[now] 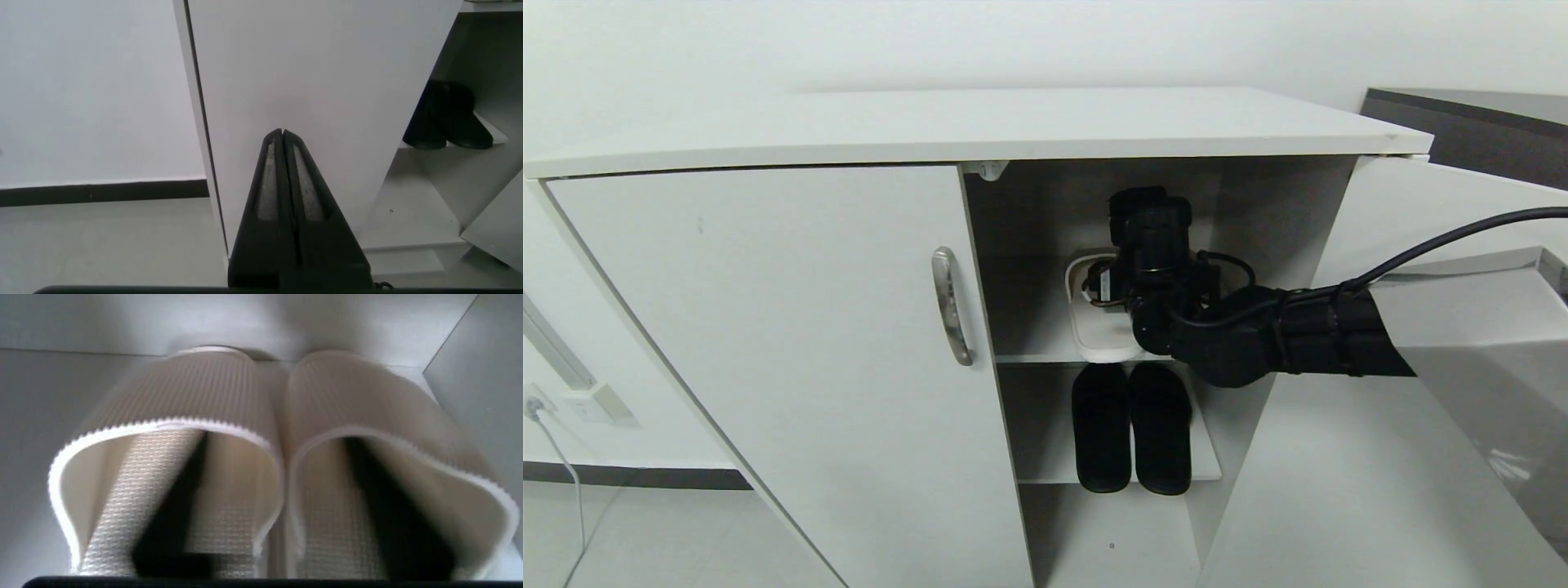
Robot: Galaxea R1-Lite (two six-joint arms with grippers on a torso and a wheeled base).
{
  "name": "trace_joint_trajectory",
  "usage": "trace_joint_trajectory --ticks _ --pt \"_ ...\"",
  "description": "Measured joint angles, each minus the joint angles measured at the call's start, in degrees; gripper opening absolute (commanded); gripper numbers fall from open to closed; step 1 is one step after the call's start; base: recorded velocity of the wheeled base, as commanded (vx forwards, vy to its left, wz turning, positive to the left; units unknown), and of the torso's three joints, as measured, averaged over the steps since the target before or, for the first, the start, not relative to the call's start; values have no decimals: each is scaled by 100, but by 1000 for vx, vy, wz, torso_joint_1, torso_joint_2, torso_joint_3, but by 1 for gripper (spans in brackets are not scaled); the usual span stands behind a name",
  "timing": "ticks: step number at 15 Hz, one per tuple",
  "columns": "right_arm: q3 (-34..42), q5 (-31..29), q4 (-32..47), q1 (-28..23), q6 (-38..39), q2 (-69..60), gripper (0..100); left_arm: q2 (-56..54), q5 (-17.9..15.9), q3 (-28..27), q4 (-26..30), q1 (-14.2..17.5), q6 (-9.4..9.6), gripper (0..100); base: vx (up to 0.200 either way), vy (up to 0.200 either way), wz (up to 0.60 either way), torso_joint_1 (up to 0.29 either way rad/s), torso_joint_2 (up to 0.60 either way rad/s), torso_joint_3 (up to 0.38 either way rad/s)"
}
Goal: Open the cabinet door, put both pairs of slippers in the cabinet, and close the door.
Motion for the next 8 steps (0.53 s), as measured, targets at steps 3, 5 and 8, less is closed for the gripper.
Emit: trace_joint_trajectory --ticks 3,5,8 --pt "427 -16 -10 122 2 -254 100 0 0 0 0 -2 2 0 0 0 0 0 0 0" --pt "934 -44 -22 276 7 -555 100 0 0 0 0 0 0 0 0 0 0 0 0 0" --pt "1599 -72 -54 516 16 -1056 100 0 0 0 0 0 0 0 0 0 0 0 0 0"
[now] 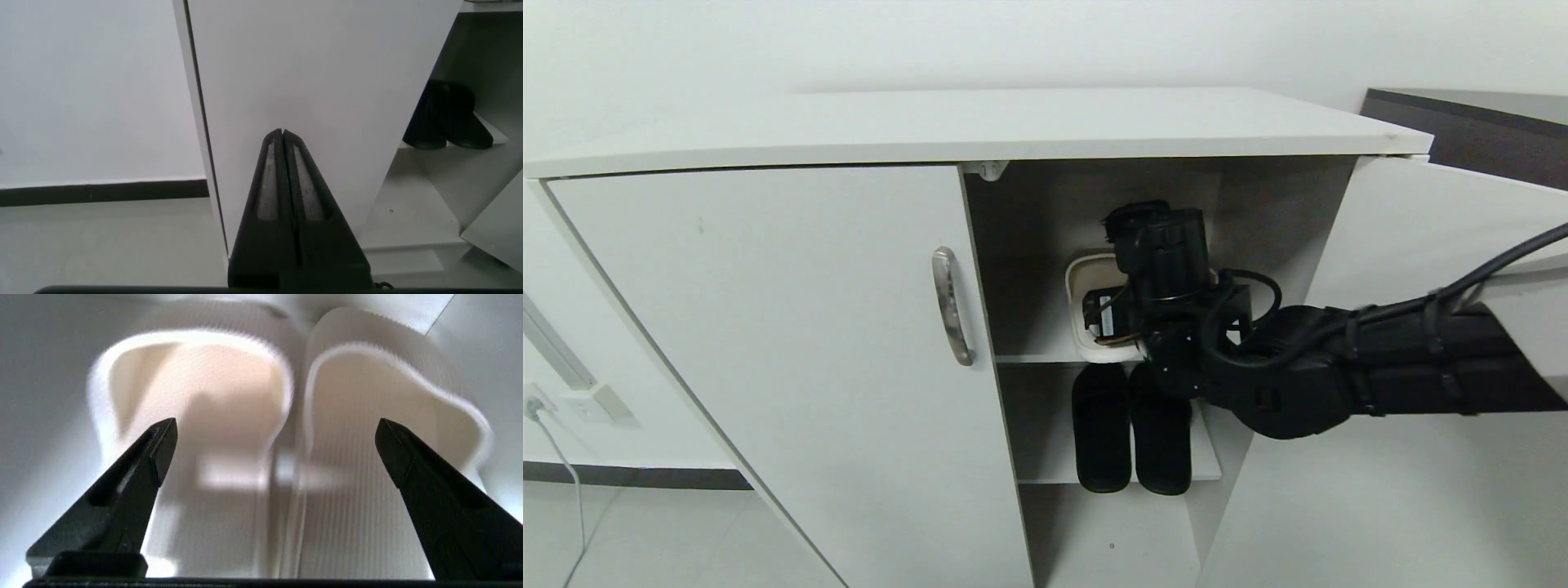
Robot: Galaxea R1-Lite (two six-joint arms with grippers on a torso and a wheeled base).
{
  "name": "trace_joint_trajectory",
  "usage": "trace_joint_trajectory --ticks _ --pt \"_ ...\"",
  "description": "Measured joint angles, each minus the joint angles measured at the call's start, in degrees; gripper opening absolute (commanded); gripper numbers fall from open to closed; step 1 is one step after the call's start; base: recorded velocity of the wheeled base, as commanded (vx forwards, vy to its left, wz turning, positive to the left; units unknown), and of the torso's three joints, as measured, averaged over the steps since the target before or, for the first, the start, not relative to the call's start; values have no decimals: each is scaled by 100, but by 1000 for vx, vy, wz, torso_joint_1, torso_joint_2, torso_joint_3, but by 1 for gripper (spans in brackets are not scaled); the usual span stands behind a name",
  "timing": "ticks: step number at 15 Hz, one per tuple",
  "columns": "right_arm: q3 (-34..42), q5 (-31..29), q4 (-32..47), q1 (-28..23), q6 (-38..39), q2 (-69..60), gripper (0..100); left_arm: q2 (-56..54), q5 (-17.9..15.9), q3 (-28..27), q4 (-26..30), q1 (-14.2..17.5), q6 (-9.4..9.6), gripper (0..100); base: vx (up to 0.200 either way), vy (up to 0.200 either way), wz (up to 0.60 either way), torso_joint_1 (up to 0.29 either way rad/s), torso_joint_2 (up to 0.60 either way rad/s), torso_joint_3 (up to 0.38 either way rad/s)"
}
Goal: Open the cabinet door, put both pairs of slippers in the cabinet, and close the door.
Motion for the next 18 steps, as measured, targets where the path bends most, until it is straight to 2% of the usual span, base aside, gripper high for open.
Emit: trace_joint_trajectory --ticks 6,8,16,17,18 --pt "1246 44 -335 446 46 -1079 100 0 -2 0 0 0 -6 0 0 0 0 0 0 0" --pt "1843 112 -681 618 38 -1385 100 0 -2 0 0 0 -6 0 0 0 0 0 0 0" --pt "3808 1076 -2584 852 -73 -1790 100 0 -5 0 0 0 -4 0 0 0 0 0 0 0" --pt "3883 1092 -2593 857 -84 -1765 0 0 -2 0 0 0 -6 0 0 0 0 0 0 0" --pt "3919 1096 -2620 857 -79 -1735 0 0 -2 0 0 0 -6 0 0 0 0 0 0 0"
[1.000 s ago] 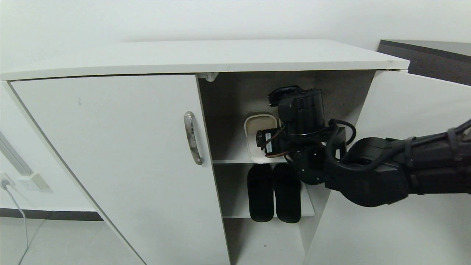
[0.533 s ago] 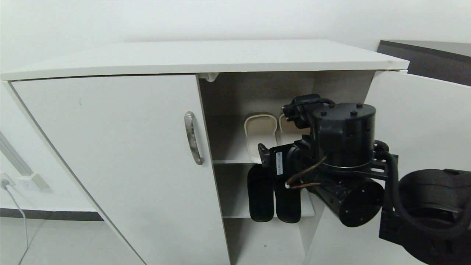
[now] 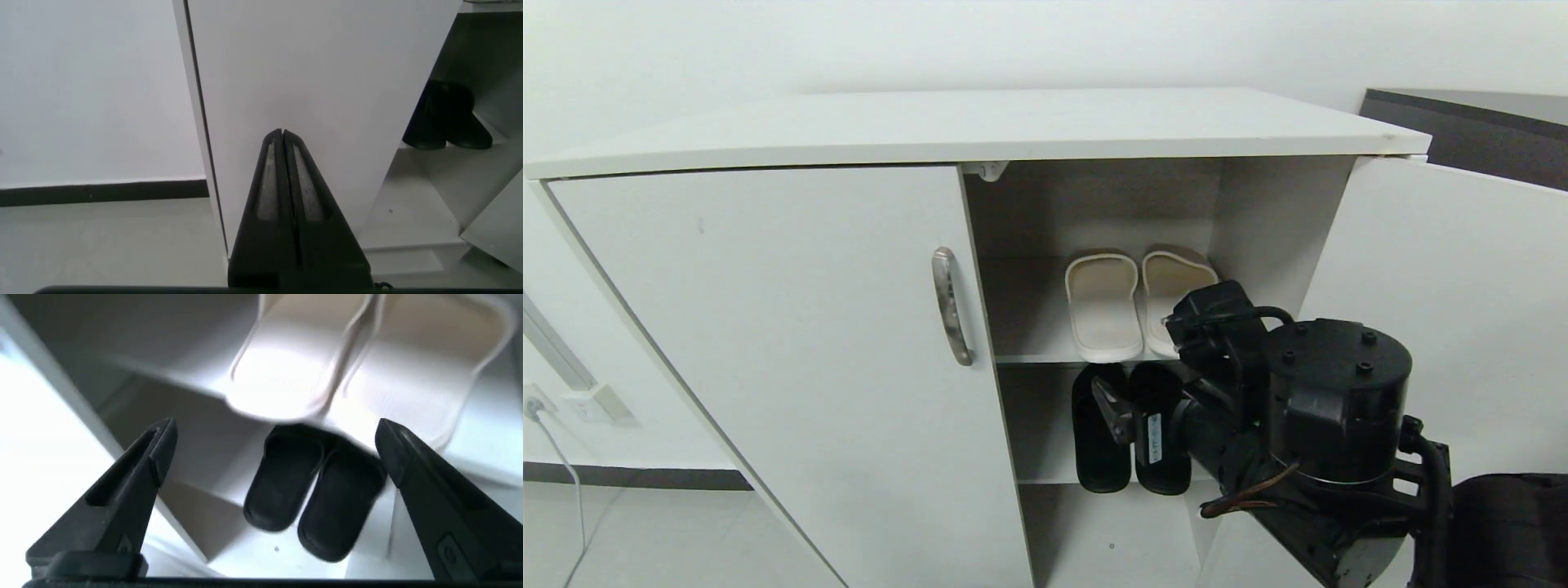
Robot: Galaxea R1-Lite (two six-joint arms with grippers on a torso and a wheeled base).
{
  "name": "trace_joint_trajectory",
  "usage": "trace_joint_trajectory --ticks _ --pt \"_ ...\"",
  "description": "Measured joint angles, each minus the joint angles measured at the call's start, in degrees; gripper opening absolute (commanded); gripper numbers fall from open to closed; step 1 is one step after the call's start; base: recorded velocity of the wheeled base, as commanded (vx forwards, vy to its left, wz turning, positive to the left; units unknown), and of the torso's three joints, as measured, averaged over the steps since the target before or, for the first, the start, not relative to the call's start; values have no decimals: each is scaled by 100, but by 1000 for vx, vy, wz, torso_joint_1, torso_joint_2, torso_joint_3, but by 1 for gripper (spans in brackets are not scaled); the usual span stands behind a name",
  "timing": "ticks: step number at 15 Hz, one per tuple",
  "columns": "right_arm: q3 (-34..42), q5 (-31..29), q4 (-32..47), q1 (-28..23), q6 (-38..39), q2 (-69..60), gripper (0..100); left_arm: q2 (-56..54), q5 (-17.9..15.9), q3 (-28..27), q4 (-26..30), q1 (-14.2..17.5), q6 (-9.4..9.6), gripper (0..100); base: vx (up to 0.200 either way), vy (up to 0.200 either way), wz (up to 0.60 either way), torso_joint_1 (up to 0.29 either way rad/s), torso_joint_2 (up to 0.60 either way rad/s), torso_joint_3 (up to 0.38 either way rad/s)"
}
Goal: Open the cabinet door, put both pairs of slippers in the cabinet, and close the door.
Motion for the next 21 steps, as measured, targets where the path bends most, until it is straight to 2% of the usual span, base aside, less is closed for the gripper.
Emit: trace_joint_trajectory --ticks 11,21 --pt "66 -6 -94 -11 5 199 0 0 0 0 0 0 0 0 0 0 0 0 0 0" --pt "66 2 -257 -197 2 417 0 0 2 0 0 0 0 0 -200 0 0 1 1 2"
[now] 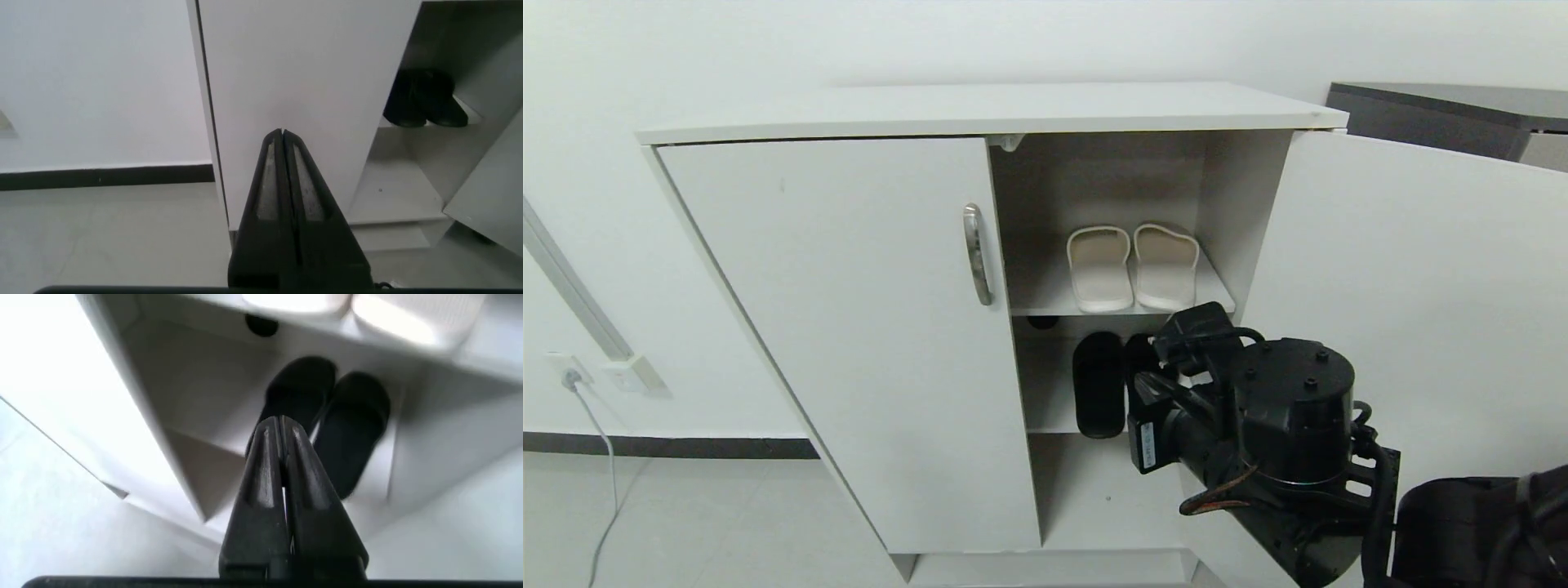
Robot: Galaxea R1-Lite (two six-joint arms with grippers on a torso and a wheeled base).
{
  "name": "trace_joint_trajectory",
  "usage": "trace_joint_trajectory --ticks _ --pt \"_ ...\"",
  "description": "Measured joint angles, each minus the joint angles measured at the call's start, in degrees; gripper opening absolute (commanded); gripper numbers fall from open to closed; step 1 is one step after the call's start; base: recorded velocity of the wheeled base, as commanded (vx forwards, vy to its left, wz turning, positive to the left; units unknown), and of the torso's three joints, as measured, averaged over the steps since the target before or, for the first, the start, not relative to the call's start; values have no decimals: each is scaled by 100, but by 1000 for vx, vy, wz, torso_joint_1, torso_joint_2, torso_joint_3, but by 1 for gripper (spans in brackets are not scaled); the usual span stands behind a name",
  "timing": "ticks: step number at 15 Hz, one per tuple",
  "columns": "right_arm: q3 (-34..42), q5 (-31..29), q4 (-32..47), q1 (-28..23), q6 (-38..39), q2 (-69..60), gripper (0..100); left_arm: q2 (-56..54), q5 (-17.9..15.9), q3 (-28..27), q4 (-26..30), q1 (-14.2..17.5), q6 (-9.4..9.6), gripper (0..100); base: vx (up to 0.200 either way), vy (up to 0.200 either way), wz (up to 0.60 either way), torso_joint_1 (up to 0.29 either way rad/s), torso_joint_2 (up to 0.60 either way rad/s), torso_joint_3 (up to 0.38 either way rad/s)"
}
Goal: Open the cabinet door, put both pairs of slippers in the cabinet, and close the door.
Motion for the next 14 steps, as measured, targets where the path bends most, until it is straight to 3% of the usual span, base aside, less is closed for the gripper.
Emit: trace_joint_trajectory --ticks 9,14 --pt "30 407 -140 -332 48 165 0 0 0 0 0 0 -2 0 -200 0 0 1 6 2" --pt "163 411 -461 -373 -115 311 0 0 -2 0 0 0 -9 0 0 0 0 0 0 0"
